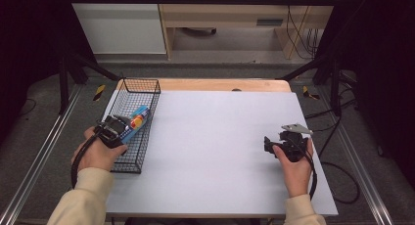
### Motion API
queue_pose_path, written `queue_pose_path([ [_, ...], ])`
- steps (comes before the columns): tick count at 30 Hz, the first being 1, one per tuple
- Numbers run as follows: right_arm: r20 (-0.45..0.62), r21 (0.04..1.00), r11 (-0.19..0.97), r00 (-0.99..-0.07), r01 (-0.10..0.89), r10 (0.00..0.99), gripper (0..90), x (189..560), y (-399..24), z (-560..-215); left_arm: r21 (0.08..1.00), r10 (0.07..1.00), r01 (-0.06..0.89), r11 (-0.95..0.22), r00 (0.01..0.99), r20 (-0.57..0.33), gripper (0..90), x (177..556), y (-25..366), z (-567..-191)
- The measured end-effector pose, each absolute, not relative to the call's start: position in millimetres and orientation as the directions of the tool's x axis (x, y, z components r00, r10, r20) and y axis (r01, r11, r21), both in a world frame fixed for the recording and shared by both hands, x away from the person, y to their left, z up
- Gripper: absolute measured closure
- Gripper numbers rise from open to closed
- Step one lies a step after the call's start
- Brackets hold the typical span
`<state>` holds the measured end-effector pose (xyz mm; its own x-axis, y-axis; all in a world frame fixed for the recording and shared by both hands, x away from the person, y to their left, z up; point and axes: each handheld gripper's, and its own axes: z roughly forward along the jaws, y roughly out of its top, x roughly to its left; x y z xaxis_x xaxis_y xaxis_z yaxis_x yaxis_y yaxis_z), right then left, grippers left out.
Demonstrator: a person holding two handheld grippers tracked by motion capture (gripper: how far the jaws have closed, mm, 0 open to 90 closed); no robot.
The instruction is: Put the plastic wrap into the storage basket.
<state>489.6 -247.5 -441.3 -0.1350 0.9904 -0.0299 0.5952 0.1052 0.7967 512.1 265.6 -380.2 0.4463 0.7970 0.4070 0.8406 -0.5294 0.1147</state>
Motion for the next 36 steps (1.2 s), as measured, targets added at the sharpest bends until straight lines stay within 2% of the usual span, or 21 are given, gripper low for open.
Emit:
queue_pose_path([
  [2,-0.027,0.801,0.101,-0.132,0.591,0.991,7.5,489,-248,-440,0.185,0.811,0.831,-0.525,0.423,0.404,28.4,509,265,-374],
  [3,-0.039,0.802,0.114,-0.14,0.586,0.989,7.4,489,-248,-440,0.211,0.812,0.823,-0.528,0.417,0.408,23.9,508,264,-370],
  [4,-0.042,0.803,0.12,-0.144,0.584,0.989,7.3,489,-248,-440,0.272,0.814,0.796,-0.541,0.415,0.406,22.9,503,261,-362],
  [9,-0.053,0.815,0.126,-0.143,0.566,0.988,5.6,487,-247,-438,0.438,0.819,0.696,-0.568,0.424,0.387,13.8,491,250,-342],
  [13,-0.054,0.833,0.126,-0.147,0.539,0.988,5.4,485,-247,-435,0.542,0.827,0.626,-0.56,0.453,0.332,11.9,482,241,-332],
  [14,-0.054,0.833,0.126,-0.147,0.539,0.988,5.4,485,-247,-435,0.542,0.827,0.626,-0.56,0.453,0.332,11.0,482,241,-332],
  [15,-0.059,0.84,0.136,-0.16,0.525,0.985,5.4,485,-246,-434,0.58,0.821,0.588,-0.563,0.479,0.311,10.4,479,236,-330],
  [22,-0.084,0.859,0.166,-0.185,0.485,0.979,4.9,472,-234,-427,0.669,0.773,0.463,-0.581,0.571,0.276,7.2,474,216,-329],
  [36,-0.088,0.863,0.19,-0.232,0.468,0.969,4.1,449,-224,-428,0.75,0.722,0.359,-0.556,0.656,0.221,4.9,463,191,-327],
])
